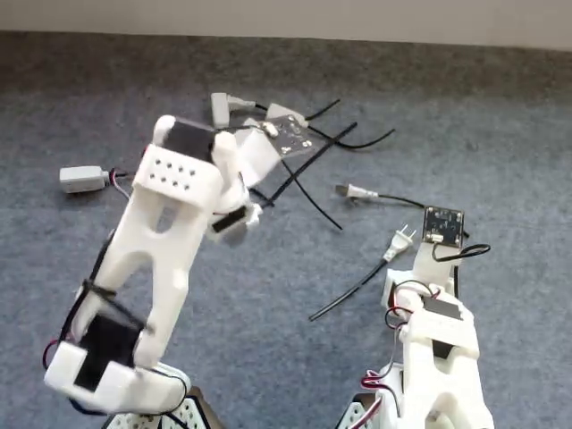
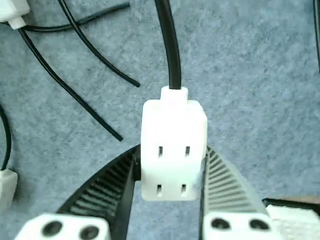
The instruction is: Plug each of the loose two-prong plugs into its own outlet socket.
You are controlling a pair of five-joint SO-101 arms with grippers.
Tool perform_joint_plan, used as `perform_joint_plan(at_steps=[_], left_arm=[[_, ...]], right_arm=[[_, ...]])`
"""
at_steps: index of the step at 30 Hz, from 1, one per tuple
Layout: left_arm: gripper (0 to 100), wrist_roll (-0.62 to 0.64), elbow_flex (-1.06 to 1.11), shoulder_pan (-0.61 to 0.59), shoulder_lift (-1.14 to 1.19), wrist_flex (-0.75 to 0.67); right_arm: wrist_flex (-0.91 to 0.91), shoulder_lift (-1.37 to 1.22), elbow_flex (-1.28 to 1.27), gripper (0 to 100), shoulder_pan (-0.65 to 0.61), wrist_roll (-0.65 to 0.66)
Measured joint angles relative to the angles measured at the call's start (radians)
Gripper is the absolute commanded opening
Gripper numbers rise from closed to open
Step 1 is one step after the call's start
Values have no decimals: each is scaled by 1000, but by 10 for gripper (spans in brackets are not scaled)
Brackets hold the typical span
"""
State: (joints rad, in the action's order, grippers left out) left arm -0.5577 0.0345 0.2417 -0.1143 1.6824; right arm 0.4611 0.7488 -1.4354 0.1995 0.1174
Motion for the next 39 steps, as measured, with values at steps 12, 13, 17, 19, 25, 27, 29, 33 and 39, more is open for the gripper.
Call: perform_joint_plan(at_steps=[12,13,17,19,25,27,29,33,39], left_arm=[[9,226,450,101,-51,-404],[9,227,483,98,-51,-446],[8,227,522,83,34,-549],[11,227,520,40,115,-585],[120,295,365,-25,327,-509],[157,324,333,-32,353,-489],[165,336,325,-52,358,-486],[164,341,324,-77,345,-486],[168,422,404,-106,224,-519]], right_arm=[[0,0,-3,6,-2,0],[0,0,-3,6,-2,0],[0,0,-3,6,-2,0],[0,0,-3,6,-2,0],[0,0,-3,6,-2,0],[0,0,-3,6,0,0],[0,0,-3,6,0,0],[83,5,21,14,-3,0],[397,74,272,115,-5,0]])
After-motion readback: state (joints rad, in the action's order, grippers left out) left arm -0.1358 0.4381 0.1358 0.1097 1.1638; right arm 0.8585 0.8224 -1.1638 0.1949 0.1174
